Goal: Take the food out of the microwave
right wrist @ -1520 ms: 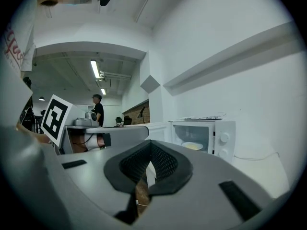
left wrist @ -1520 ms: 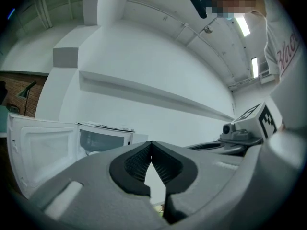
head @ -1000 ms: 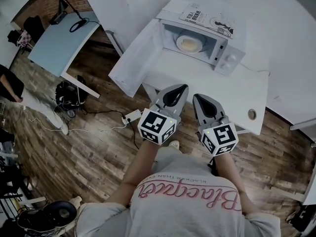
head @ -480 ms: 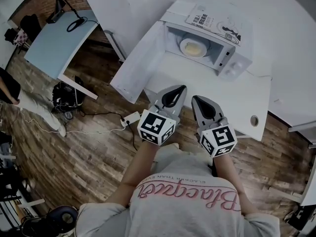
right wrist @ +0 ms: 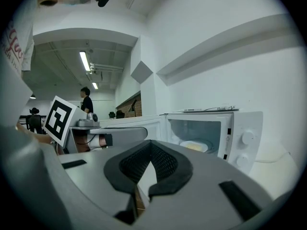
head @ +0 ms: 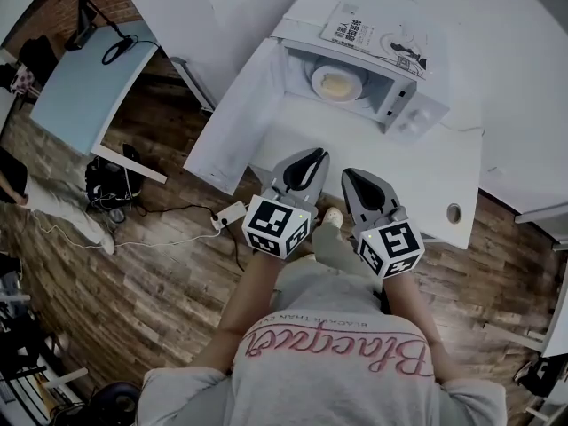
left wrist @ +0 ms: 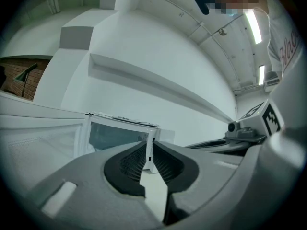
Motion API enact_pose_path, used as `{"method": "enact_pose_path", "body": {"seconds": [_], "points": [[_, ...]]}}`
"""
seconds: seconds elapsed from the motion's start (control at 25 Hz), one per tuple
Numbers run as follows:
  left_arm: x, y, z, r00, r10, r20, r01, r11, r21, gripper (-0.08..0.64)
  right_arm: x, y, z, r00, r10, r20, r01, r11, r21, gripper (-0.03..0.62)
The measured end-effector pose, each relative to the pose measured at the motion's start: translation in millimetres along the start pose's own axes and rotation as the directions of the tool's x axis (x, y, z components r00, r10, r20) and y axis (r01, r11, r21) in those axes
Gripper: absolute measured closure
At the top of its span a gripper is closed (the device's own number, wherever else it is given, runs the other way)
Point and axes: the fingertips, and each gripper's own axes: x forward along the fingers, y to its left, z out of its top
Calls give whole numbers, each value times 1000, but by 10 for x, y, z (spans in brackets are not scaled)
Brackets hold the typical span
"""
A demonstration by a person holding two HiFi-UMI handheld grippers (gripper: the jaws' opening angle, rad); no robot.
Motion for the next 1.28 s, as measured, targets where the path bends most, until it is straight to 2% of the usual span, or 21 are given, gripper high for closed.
{"method": "enact_pose_path", "body": {"seconds": [0.08, 0.2, 0.4, 0.72, 0.96, 1.04, 1.12, 1.2, 1.28], "points": [[82, 47, -35, 1000, -2, -14, 2, 1000, -5, 491, 68, -63, 7, 1000, 1, -3, -1, 1000, 0, 583], [218, 139, -75, 1000, -1, -28, 1, 1000, -10, 442, 184, -165, 26, 1000, 5, -6, -5, 1000, -1, 583], [481, 276, -190, 997, -12, -77, 8, 999, -53, 325, 370, -389, 26, 1000, 2, -16, -2, 1000, 7, 583], [919, 588, -290, 992, 36, -118, -43, 997, -64, 321, 636, -842, 67, 1000, -16, -15, 16, 1000, 25, 583], [1213, 759, -492, 987, 20, -157, -44, 987, -152, 321, 800, -1078, 4, 999, -18, -38, 19, 999, 38, 583], [1289, 857, -589, 985, 40, -167, -75, 975, -208, 321, 847, -1150, -30, 999, -18, -50, 21, 999, 49, 583], [1363, 970, -697, 983, 61, -176, -111, 951, -288, 321, 894, -1218, -56, 998, -16, -60, 20, 998, 55, 583], [1435, 1075, -797, 982, 70, -175, -134, 910, -391, 321, 944, -1285, -83, 997, -12, -71, 16, 998, 58, 583], [1496, 1167, -897, 982, 80, -173, -156, 860, -487, 321, 988, -1348, -113, 997, -5, -83, 10, 998, 61, 583]]}}
